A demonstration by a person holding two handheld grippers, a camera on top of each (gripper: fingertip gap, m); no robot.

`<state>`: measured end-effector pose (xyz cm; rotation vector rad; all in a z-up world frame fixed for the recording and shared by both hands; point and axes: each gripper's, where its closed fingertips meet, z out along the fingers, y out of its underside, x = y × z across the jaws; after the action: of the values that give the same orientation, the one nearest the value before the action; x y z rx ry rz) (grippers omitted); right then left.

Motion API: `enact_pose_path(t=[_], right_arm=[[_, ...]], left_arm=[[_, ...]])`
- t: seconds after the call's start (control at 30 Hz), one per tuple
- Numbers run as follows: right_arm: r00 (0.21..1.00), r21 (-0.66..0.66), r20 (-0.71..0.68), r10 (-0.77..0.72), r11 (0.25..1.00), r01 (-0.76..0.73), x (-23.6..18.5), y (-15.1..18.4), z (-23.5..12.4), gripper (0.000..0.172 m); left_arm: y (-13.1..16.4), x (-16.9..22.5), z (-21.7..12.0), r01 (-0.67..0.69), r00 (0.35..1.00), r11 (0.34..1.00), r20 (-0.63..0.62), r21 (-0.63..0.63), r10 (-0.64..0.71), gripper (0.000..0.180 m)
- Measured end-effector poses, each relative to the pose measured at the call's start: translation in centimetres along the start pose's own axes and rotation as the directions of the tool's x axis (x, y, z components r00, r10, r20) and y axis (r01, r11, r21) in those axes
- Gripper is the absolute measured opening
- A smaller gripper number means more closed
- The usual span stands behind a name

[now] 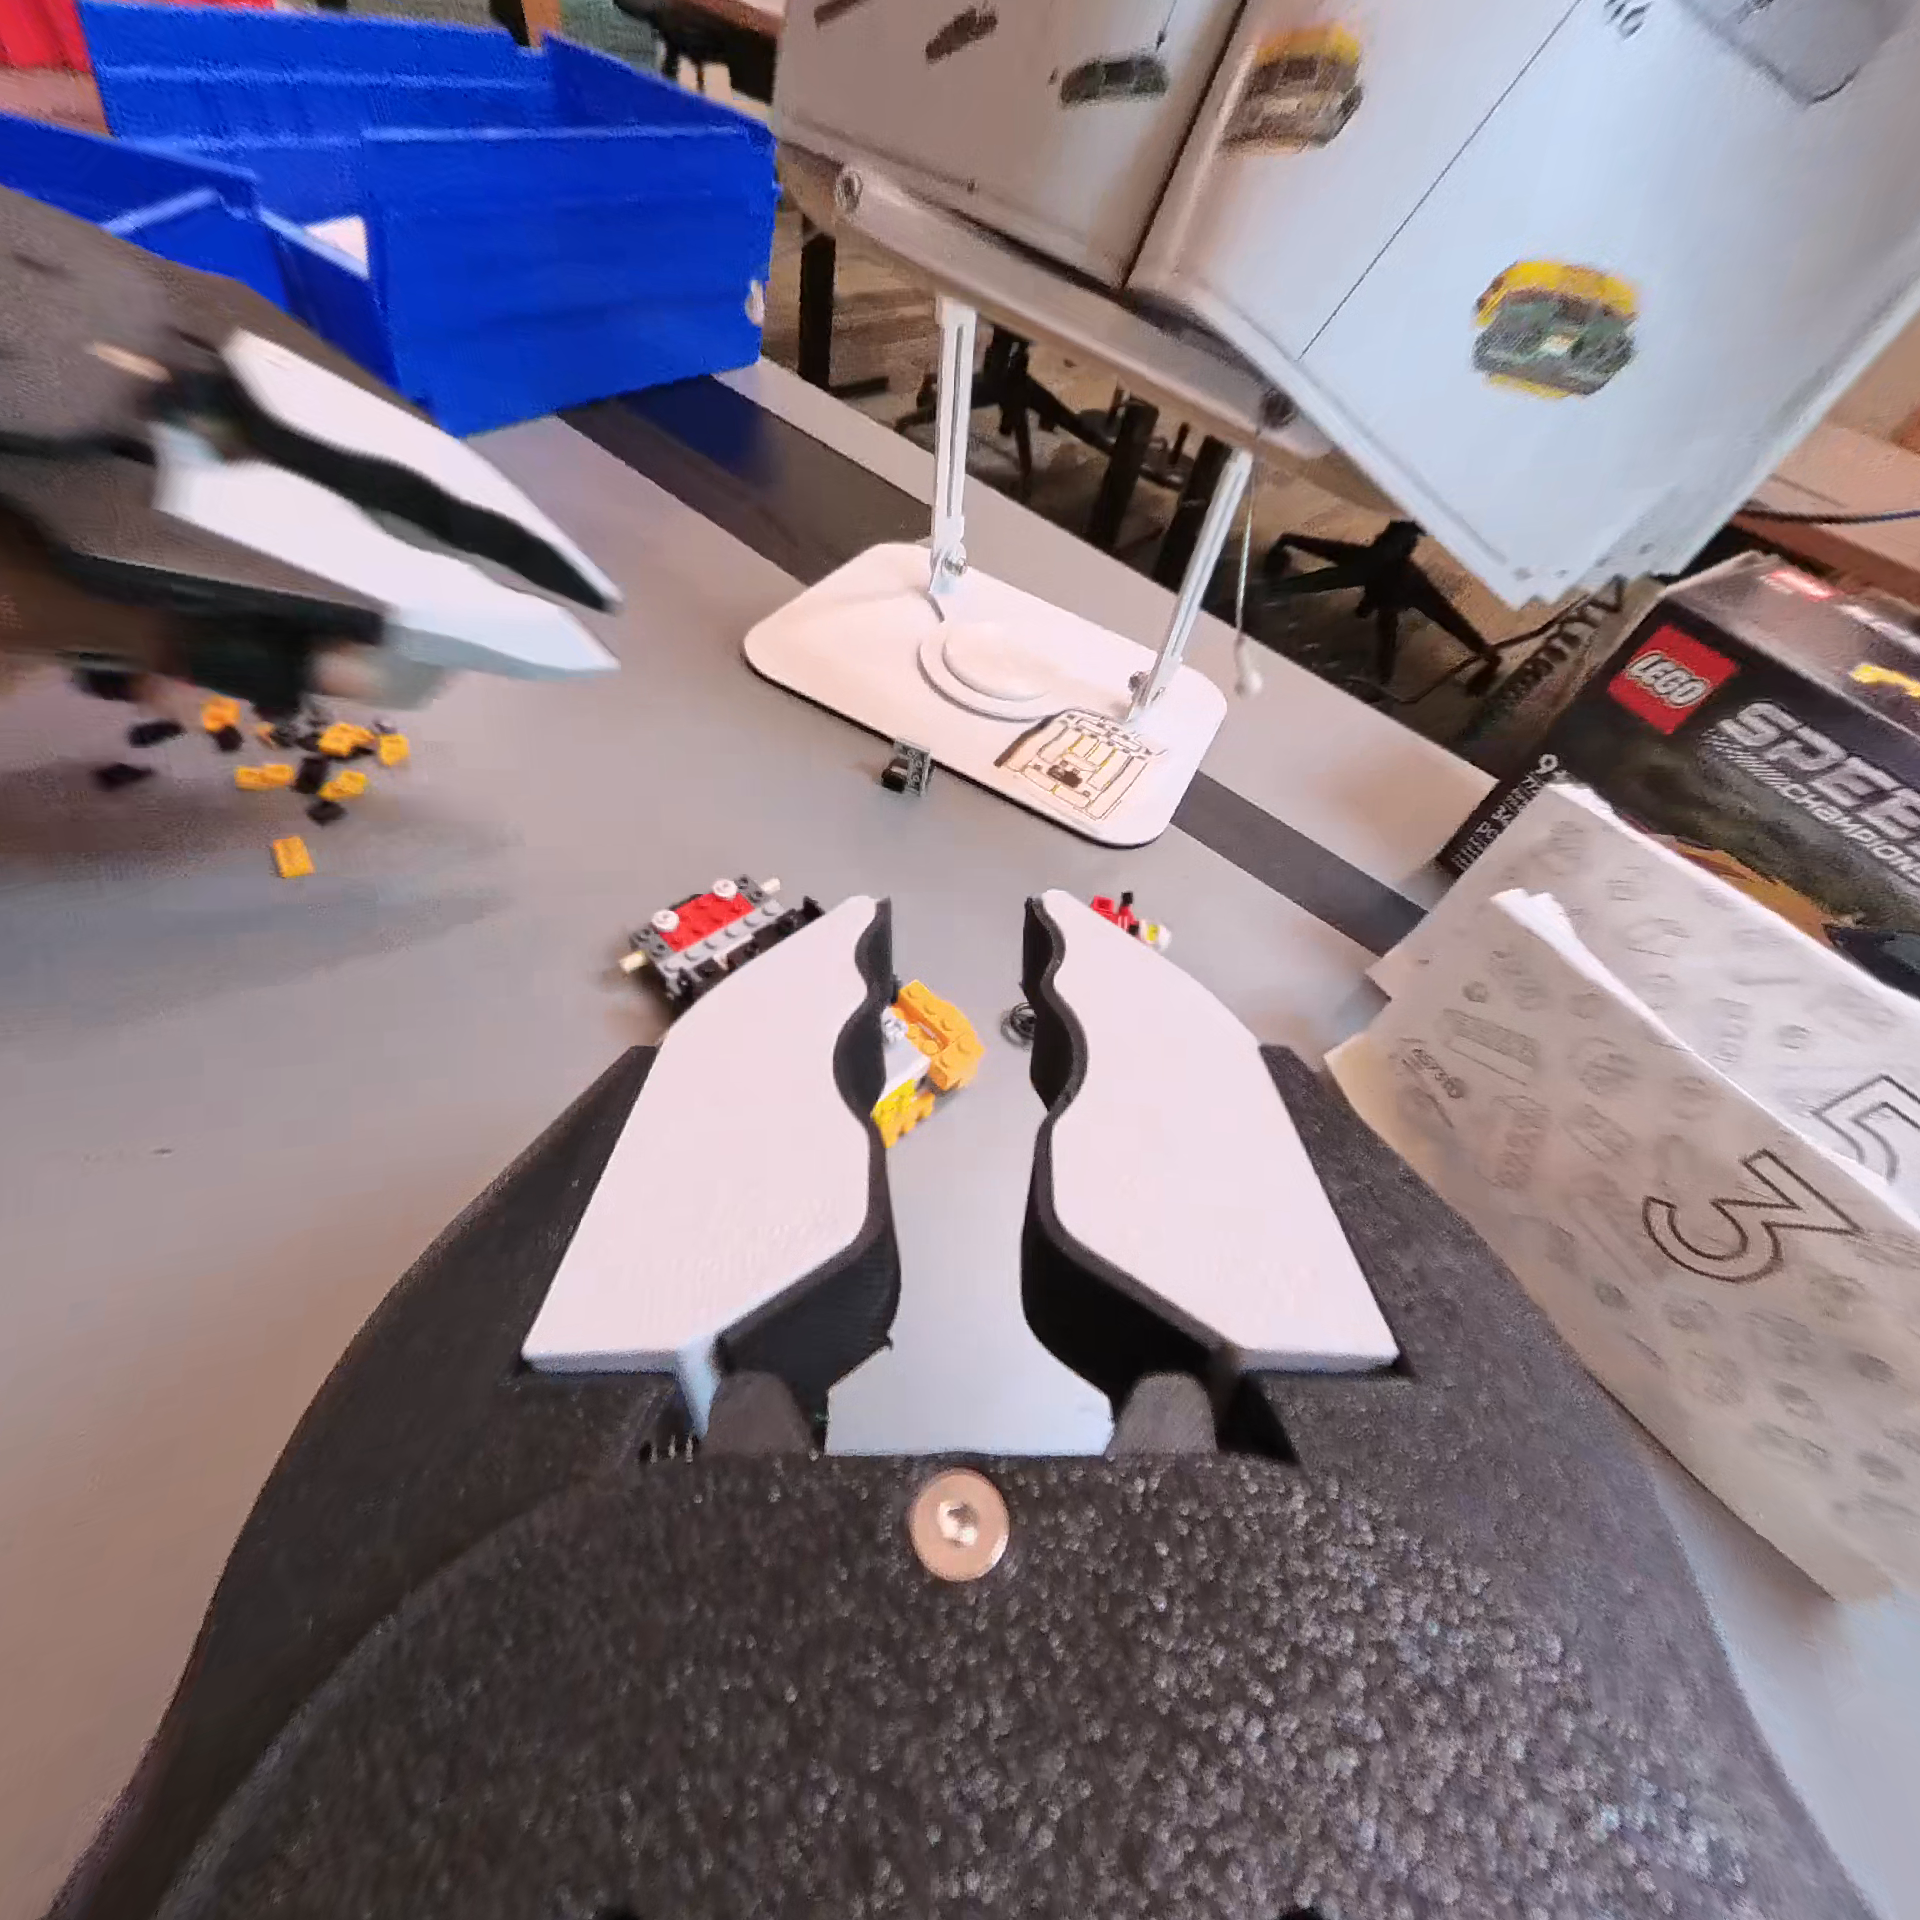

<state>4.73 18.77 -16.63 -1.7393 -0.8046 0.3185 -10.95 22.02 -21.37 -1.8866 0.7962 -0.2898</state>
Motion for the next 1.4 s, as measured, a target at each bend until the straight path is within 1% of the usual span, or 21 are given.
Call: enact_pose_path(t=[0.07, 0.17, 0.27, 0.33, 0.37, 0.43, 0.5, 0.57, 0.6, 0.67, 0.73, 0.83, 0.93, 1.03, 1.07, 1.1, 1.17, 1.23, 1.27, 1.3, 1.4], right_arm=[[0.999, 0.019, 0.021, 0.025, 1.0, -0.025, -0.4, -0.7, -1.5, 0.023], [0.998, 0.041, 0.051, 0.032, 0.999, -0.034, -1.5, -0.6, -3.1, 0.023], [0.997, 0.064, 0.071, 0.023, 0.998, -0.028, -2.3, 0.4, -3.4, 0.021], [0.993, 0.063, 0.107, 0.047, 0.997, -0.054, -2.8, 1.2, -3.1, 0.02], [0.989, 0.057, 0.131, 0.061, 0.996, -0.069, -3.1, 1.5, -2.9, 0.02], [0.984, 0.043, 0.158, 0.079, 0.995, -0.087, -3.5, 2.1, -2.5, 0.02], [0.983, 0.033, 0.165, 0.081, 0.996, -0.088, -3.5, 2.7, -2.3, 0.02], [0.982, 0.031, 0.17, 0.084, 0.995, -0.09, -3.6, 3.0, -2.2, 0.02], [0.981, 0.032, 0.172, 0.087, 0.995, -0.094, -3.6, 3.2, -2.2, 0.02], [0.979, 0.038, 0.18, 0.1, 0.993, -0.108, -3.7, 3.2, -2.0, 0.02], [0.974, 0.056, 0.195, 0.114, 0.99, -0.127, -4.1, 2.9, -1.9, 0.023], [0.957, 0.106, 0.255, 0.138, 0.98, -0.17, -5.4, 1.9, -2.1, 0.029], [0.92, 0.129, 0.35, 0.179, 0.963, -0.236, -7.3, 0.6, -2.5, 0.036], [0.882, 0.154, 0.433, 0.185, 0.949, -0.275, -9.5, -0.7, -3.1, 0.039], [0.859, 0.164, 0.472, 0.198, 0.938, -0.306, -10.2, -1.3, -3.5, 0.039], [0.833, 0.171, 0.509, 0.216, 0.923, -0.344, -10.8, -1.9, -3.8, 0.039], [0.79, 0.179, 0.565, 0.239, 0.899, -0.4, -11.7, -2.9, -4.5, 0.038], [0.771, 0.189, 0.6, 0.216, 0.898, -0.398, -12.6, -3.4, -5.1, 0.033], [0.786, 0.192, 0.586, 0.196, 0.909, -0.369, -12.8, -3.3, -5.0, 0.025], [0.805, 0.204, 0.568, 0.172, 0.918, -0.34, -12.9, -3.2, -5.0, 0.023], [0.84, 0.243, 0.534, 0.096, 0.934, -0.261, -13.2, -3.1, -5.2, 0.022]], left_arm=[[0.5, -1.3, 3.6, -0.028, 1.0, 0.996, 0.011, -0.083, 0.029, 0.026], [0.8, -2.3, 8.0, -0.093, 0.996, 0.987, -0.01, -0.13, 0.092, 0.029], [1.2, -2.8, 10.7, -0.144, 0.989, 0.973, -0.036, -0.181, 0.14, 0.032], [1.7, -3.0, 12.0, -0.159, 0.987, 0.959, -0.064, -0.236, 0.148, 0.031], [1.9, -3.0, 12.5, -0.161, 0.986, 0.954, -0.082, -0.253, 0.144, 0.028], [2.3, -2.6, 13.1, -0.161, 0.983, 0.95, -0.129, -0.266, 0.13, 0.007], [2.0, -2.5, 12.9, -0.144, 0.984, 0.954, -0.136, -0.262, 0.111, 0.004], [1.0, -1.3, 12.0, -0.055, 0.98, 0.974, -0.197, -0.221, 0.011, 0.005], [-0.1, -0.2, 11.2, 0.018, 0.963, 0.984, -0.26, -0.179, -0.065, 0.004], [-2.6, 2.1, 8.9, 0.182, 0.889, 0.977, -0.407, -0.114, -0.213, 0.005], [-5.2, 4.3, 5.9, 0.327, 0.781, 0.943, -0.544, -0.06, -0.306, 0.005], [-7.8, 7.5, 1.2, 0.476, 0.604, 0.879, -0.712, -0.038, -0.358, 0.004], [-8.7, 10.8, -3.1, 0.561, 0.433, 0.826, -0.83, -0.059, -0.353, 0.004], [-8.5, 13.4, -6.3, 0.59, 0.333, 0.805, -0.888, -0.066, -0.317, 0.004], [-8.3, 14.1, -7.1, 0.592, 0.313, 0.803, -0.899, -0.068, -0.307, 0.004], [-8.0, 14.7, -7.6, 0.588, 0.308, 0.807, -0.904, -0.063, -0.295, 0.005], [-7.5, 15.5, -8.5, 0.57, 0.322, 0.821, -0.908, -0.039, -0.267, 0.005], [-7.1, 16.0, -9.1, 0.558, 0.338, 0.83, -0.909, -0.013, -0.242, 0.005], [-7.2, 16.1, -9.4, 0.566, 0.326, 0.824, -0.915, -0.014, -0.239, 0.005], [-7.2, 16.3, -9.6, 0.569, 0.32, 0.822, -0.915, -0.021, -0.245, 0.005], [-7.1, 16.5, -10.0, 0.583, 0.31, 0.812, -0.917, -0.024, -0.25, 0.005]])
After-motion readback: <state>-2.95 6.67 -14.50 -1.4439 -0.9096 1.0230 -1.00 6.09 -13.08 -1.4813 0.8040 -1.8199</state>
